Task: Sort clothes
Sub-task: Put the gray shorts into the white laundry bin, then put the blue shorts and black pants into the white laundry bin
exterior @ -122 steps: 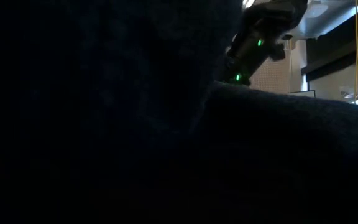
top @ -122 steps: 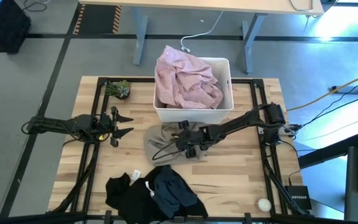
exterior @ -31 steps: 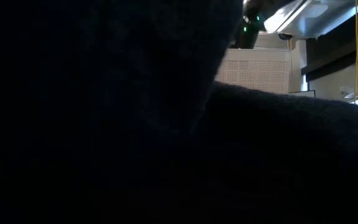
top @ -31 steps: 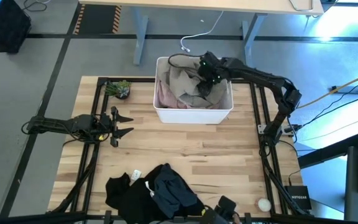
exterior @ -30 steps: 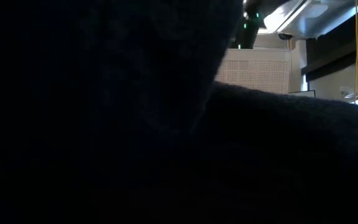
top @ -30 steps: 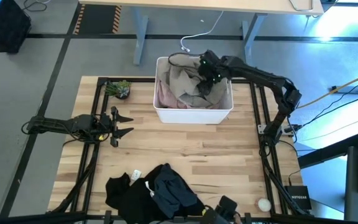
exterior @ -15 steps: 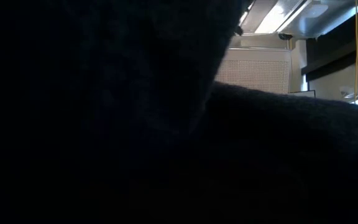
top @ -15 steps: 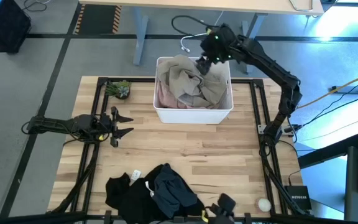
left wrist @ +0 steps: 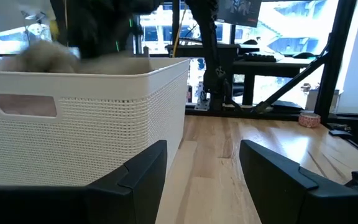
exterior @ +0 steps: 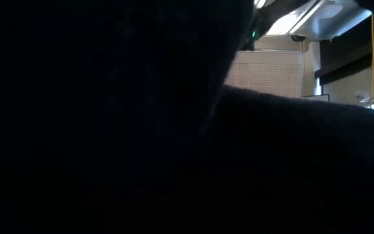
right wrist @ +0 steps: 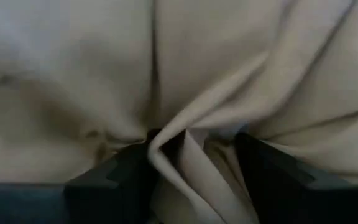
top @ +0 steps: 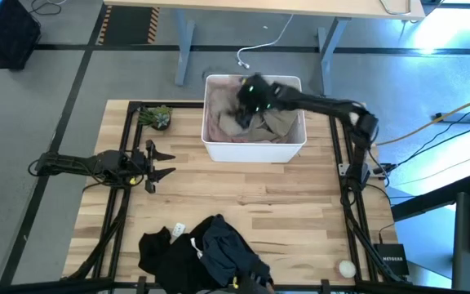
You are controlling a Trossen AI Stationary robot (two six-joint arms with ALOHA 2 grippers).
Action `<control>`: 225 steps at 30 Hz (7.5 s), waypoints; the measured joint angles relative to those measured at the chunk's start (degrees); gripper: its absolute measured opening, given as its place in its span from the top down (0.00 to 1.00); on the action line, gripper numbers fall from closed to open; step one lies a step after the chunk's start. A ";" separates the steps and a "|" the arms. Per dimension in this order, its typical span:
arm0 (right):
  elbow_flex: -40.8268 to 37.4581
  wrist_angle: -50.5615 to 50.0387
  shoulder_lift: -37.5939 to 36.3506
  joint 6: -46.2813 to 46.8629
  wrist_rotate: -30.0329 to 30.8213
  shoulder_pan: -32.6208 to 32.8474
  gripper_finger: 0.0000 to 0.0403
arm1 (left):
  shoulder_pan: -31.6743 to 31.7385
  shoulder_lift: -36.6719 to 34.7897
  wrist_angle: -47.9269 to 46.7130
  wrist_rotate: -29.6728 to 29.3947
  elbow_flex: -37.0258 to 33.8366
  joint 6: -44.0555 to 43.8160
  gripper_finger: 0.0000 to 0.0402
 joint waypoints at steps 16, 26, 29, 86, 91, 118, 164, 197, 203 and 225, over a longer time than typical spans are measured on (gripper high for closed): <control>14.97 -16.67 -4.94 -7.80 5.46 1.99 0.43 | 0.00 0.00 -0.02 -0.01 0.00 -0.69 0.51; 22.66 -27.63 -15.17 -7.71 -2.39 15.13 0.43 | 0.01 -0.01 -0.02 0.01 0.00 -1.46 0.51; 18.32 -27.57 -16.26 -7.54 -4.38 23.28 0.43 | 0.00 -0.01 0.00 0.01 0.01 -1.49 0.51; -6.20 13.35 11.51 12.61 28.42 59.28 0.96 | 0.00 0.01 -0.02 0.01 0.02 1.95 0.51; 2.77 3.10 11.48 7.99 34.43 59.72 0.96 | 0.02 -0.01 -0.02 0.01 0.02 1.92 0.51; 42.62 -21.75 -10.45 -15.35 49.67 40.79 0.96 | 0.00 0.01 -0.04 0.03 0.02 1.95 0.51; 30.16 -59.88 -28.90 8.88 10.21 18.41 0.44 | 0.01 0.12 -0.05 0.01 0.02 1.95 0.51; -53.20 2.99 -44.14 17.62 46.59 50.73 0.44 | 0.01 0.10 -0.05 0.02 0.00 1.95 0.51; -53.20 3.69 -41.64 15.58 43.15 44.55 0.44 | 0.01 0.12 -0.06 0.01 0.02 1.94 0.51; -49.14 32.04 -35.11 -12.99 29.03 43.60 0.97 | 0.01 0.12 -0.07 0.03 0.02 1.95 0.51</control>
